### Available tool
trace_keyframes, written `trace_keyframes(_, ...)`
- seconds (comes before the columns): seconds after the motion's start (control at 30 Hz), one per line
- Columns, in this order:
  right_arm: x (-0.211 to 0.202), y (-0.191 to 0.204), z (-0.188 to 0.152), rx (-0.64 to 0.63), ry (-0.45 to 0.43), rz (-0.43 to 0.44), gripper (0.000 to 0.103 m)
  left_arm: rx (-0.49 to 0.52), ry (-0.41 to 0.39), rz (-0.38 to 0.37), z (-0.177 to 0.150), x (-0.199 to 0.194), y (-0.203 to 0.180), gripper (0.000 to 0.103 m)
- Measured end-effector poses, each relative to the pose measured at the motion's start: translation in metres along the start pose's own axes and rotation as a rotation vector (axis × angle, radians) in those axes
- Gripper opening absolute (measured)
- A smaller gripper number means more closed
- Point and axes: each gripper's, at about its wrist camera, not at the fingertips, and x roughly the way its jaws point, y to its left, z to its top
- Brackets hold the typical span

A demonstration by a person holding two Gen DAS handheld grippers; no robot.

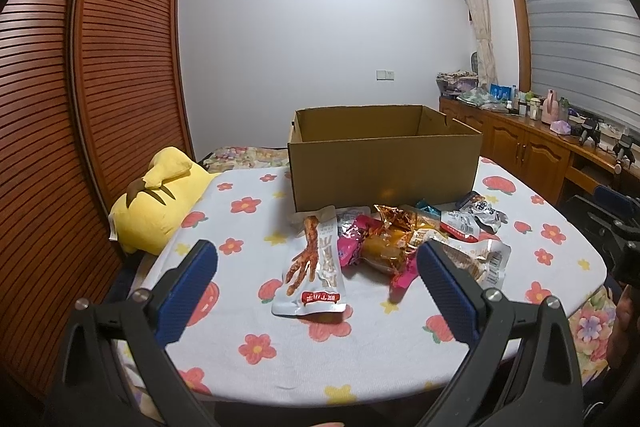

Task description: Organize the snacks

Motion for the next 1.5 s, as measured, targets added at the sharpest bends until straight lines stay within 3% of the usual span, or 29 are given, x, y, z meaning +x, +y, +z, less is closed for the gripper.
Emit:
trace_keyframes(0.4,0.014,0.003,-0.006,-0.036,0.069,0.042,0.102,-0.003,0.05,-0.02,-0.011,0.023,0.008,0.101)
trace_keyframes(0.77,0.056,0.008,-0.009,-0.125,0.216,0.134,0.091,0.024,0.129,-0.088,-0.016,0.059,0.016,0.101)
trace_keyframes(1.17,0.128,0.015,-0.018,-0.263,0.45,0.251,0.088,0.073,0.27,-0.135,-0.015,0.103,0.023,0.101)
trace_keyframes(1.5,0.167,0.016,-0.03,-0.296,0.539,0.283,0.086,0.083,0.356,-0.149,-0.008,0.141,0.028,0.101)
